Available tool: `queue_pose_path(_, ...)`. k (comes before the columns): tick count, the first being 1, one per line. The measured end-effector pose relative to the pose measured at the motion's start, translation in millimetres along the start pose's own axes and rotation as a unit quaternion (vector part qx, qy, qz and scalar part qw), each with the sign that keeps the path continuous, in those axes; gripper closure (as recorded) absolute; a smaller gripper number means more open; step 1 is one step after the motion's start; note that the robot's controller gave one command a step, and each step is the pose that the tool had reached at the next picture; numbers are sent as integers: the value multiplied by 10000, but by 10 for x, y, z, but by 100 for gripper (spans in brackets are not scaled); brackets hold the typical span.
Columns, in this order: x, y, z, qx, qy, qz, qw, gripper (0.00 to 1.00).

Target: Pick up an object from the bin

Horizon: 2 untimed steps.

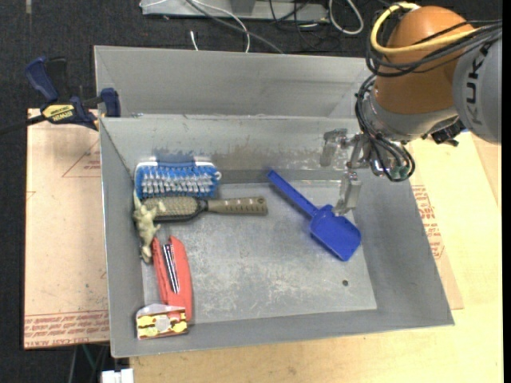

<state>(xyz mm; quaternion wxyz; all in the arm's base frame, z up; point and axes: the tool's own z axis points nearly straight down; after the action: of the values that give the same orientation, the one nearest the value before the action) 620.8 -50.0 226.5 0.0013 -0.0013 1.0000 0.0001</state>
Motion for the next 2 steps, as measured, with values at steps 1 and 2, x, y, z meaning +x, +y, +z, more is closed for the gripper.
queue_pose_path(1, 0, 0, 0, 0, 0, 0, 10000, 0)
queue_pose_path(2, 68, -50, 980, 1, -21, -615, 9981, 0)
